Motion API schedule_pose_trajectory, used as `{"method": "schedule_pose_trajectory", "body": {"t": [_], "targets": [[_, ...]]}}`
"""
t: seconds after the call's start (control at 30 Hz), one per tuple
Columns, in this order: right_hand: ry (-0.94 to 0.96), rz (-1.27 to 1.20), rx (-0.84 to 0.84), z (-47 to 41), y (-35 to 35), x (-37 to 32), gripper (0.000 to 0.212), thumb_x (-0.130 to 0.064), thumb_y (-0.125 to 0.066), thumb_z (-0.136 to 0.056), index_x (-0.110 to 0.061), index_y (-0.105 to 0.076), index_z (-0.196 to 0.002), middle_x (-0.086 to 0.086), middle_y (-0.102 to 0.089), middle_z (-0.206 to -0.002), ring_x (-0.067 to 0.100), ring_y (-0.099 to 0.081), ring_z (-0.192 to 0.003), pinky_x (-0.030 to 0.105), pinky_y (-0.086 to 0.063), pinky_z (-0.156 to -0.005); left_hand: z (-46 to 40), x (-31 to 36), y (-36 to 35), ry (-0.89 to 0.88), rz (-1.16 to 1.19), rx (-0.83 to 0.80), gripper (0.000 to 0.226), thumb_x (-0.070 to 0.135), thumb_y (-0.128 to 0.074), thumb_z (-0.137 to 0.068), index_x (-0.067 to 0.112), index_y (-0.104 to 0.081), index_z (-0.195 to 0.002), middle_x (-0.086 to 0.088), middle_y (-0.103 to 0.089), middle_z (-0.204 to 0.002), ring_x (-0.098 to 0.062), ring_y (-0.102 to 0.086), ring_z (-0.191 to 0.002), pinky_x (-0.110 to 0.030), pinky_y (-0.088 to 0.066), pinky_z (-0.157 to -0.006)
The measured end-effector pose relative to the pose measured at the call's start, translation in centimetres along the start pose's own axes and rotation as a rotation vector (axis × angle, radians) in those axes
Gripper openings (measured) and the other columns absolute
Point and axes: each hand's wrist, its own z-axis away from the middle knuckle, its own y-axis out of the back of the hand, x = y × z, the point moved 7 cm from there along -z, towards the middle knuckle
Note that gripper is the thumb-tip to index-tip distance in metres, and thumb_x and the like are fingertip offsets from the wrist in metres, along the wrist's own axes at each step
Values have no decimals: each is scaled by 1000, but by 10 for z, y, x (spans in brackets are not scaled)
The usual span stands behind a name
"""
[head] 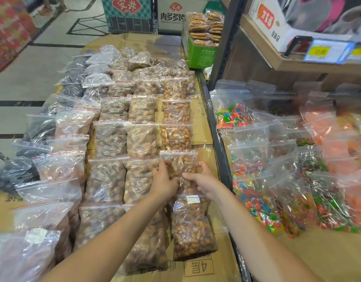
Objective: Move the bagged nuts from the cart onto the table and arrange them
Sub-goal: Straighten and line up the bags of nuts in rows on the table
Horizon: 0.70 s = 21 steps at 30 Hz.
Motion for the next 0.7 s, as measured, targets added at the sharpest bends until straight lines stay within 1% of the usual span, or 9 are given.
{"method": "schedule_pose_trajectory", "body": {"t": [0.1,0.2,0.27,0.37,0.43,0.47,0.53,0.6,0.7], "targets": [[-44,-142,4,2,2,4,55,-8,-83,-84,-15,-52,-129,9,-74,-109,21,-71,-83,36,-59,-61,-1,-2,-1,54,110,-58,53,13,-76,-87,30,-38,-119,-7,-59,-114,-22,-67,-95,-36,-62,-78],[-45,-211,-24,5,1,3,54,-5,-81,-86,-20,-51,-128,9,-76,-107,19,-74,-80,37,-61,-60,-1,1,-3,80,129,-118,62,15,-79,-81,28,-35,-123,-7,-62,-106,-21,-68,-84,-27,-56,-59],[-39,-199,-41,6,-1,3,54,-5,-79,-88,-24,-49,-128,8,-77,-106,20,-75,-85,42,-63,-76,-4,1,-4,98,198,-125,67,15,-81,-70,37,-37,-115,-14,-60,-116,-30,-71,-85,-35,-59,-58],[-46,-149,-50,8,-1,5,64,-8,-75,-92,-23,-42,-145,12,-73,-120,23,-73,-97,51,-53,-103,-13,-7,-6,115,253,-126,67,12,-81,-63,48,-39,-101,-22,-58,-119,-36,-73,-79,-37,-58,-54],[-48,-129,-65,12,0,2,58,-11,-72,-96,-20,-41,-144,10,-69,-121,22,-70,-102,45,-48,-103,-9,-2,-1,107,279,-106,68,7,-82,-69,42,-39,-108,-19,-63,-115,-34,-74,-84,-43,-62,-60],[-44,-138,-70,10,1,3,54,-15,-71,-97,-21,-41,-142,10,-65,-128,25,-65,-113,45,-41,-109,-4,0,1,106,302,-86,66,2,-81,-74,35,-39,-114,-16,-64,-113,-33,-74,-86,-45,-63,-64],[-57,-110,-50,10,3,1,65,-25,-71,-97,-26,-35,-152,9,-53,-148,35,-50,-137,55,-26,-121,-2,-1,2,112,356,-72,65,-7,-75,-82,26,-38,-123,-10,-63,-108,-31,-74,-85,-49,-63,-70],[-54,-84,-59,9,-1,-2,72,-26,-76,-93,-25,-35,-153,5,-67,-132,29,-64,-122,57,-33,-120,1,-3,2,117,389,-65,66,-8,-73,-84,28,-38,-128,-4,-62,-105,-26,-72,-81,-50,-62,-73],[-13,-79,-32,7,-1,-7,80,-18,-87,-82,-19,-43,-148,7,-72,-121,25,-74,-105,56,-56,-100,-1,-10,0,131,387,-92,66,4,-74,-89,32,-35,-134,-9,-67,-105,-24,-69,-76,-42,-60,-64]]}}
